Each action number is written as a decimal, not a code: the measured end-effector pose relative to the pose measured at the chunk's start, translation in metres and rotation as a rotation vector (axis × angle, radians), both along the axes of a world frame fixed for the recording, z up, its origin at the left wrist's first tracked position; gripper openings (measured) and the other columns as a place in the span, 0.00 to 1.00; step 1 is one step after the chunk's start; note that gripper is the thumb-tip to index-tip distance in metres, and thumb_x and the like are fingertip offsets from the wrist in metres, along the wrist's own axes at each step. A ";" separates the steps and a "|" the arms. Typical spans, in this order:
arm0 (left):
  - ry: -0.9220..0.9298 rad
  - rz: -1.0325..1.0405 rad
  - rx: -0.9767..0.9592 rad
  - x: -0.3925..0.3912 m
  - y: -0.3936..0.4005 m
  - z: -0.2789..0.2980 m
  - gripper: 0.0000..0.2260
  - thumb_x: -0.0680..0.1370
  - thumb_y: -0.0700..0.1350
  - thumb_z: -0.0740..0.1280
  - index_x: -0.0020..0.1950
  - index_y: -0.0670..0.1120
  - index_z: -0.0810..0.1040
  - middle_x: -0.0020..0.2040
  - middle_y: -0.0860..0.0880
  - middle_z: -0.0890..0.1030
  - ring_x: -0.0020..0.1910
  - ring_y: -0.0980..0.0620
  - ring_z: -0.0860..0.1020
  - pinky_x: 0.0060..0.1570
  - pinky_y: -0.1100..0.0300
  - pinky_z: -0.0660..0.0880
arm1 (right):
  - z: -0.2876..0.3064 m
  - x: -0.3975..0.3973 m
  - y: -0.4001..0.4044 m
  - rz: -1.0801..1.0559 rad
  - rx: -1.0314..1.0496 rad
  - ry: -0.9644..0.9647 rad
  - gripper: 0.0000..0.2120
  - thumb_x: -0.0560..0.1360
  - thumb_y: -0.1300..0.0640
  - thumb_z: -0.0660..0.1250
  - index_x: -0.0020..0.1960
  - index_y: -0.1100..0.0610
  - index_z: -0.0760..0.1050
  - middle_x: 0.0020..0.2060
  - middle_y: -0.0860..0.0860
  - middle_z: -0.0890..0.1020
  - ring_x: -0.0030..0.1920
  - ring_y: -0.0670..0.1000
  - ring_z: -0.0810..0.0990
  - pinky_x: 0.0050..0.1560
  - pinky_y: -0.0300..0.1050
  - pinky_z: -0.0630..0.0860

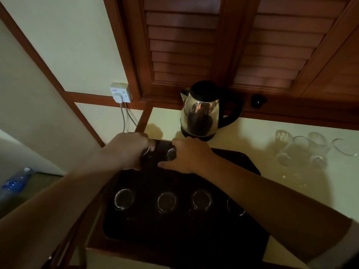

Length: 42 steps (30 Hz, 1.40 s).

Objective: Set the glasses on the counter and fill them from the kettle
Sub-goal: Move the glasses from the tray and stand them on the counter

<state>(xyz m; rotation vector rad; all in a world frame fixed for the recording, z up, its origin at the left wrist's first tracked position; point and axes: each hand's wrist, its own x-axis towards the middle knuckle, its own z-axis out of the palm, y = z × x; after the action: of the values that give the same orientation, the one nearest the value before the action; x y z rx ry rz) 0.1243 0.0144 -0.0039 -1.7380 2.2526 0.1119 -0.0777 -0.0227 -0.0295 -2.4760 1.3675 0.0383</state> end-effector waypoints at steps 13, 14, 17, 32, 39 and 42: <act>1.551 0.607 0.087 0.032 0.033 -0.017 0.27 0.58 0.44 0.85 0.54 0.45 0.83 0.47 0.51 0.89 0.46 0.52 0.87 0.45 0.57 0.83 | 0.026 -0.086 0.010 -0.451 0.815 -0.898 0.20 0.70 0.52 0.81 0.57 0.56 0.79 0.46 0.57 0.90 0.39 0.53 0.87 0.42 0.48 0.85; 1.670 0.646 0.180 0.030 0.035 -0.020 0.30 0.56 0.45 0.87 0.56 0.45 0.84 0.47 0.50 0.89 0.47 0.51 0.87 0.44 0.57 0.82 | 0.028 -0.092 0.012 -0.457 0.883 -0.994 0.24 0.68 0.56 0.83 0.59 0.57 0.78 0.46 0.58 0.89 0.41 0.56 0.87 0.44 0.51 0.86; 1.827 0.679 0.368 0.022 0.037 -0.023 0.38 0.51 0.52 0.90 0.60 0.47 0.88 0.53 0.44 0.88 0.51 0.47 0.86 0.53 0.53 0.79 | 0.027 -0.106 0.016 -0.398 0.999 -1.162 0.29 0.66 0.63 0.78 0.66 0.57 0.77 0.45 0.55 0.85 0.42 0.57 0.87 0.54 0.61 0.85; 1.824 0.346 0.221 -0.061 0.024 0.017 0.26 0.54 0.57 0.89 0.49 0.54 0.90 0.45 0.48 0.89 0.43 0.49 0.89 0.42 0.56 0.86 | 0.037 -0.142 0.040 -0.109 0.531 -1.294 0.18 0.62 0.76 0.70 0.49 0.64 0.78 0.37 0.50 0.84 0.39 0.56 0.82 0.41 0.58 0.77; 1.845 0.295 0.036 -0.148 0.018 0.030 0.44 0.57 0.55 0.89 0.66 0.36 0.79 0.47 0.46 0.89 0.43 0.46 0.88 0.49 0.52 0.87 | 0.038 -0.213 0.040 -0.050 0.505 -1.335 0.18 0.61 0.78 0.72 0.46 0.62 0.78 0.37 0.50 0.84 0.39 0.52 0.82 0.35 0.39 0.78; 1.853 0.276 0.021 -0.203 0.015 0.038 0.50 0.55 0.57 0.89 0.67 0.32 0.74 0.46 0.47 0.88 0.45 0.49 0.88 0.47 0.58 0.85 | 0.035 -0.259 0.039 -0.066 0.451 -1.338 0.15 0.62 0.76 0.75 0.46 0.65 0.78 0.39 0.51 0.85 0.41 0.51 0.84 0.39 0.42 0.80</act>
<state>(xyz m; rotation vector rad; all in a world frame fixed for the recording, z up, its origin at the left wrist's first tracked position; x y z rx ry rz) -0.0782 0.0298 0.0338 -2.1170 2.5718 2.6752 -0.3369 0.0163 0.0058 -1.4405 0.6765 -0.9932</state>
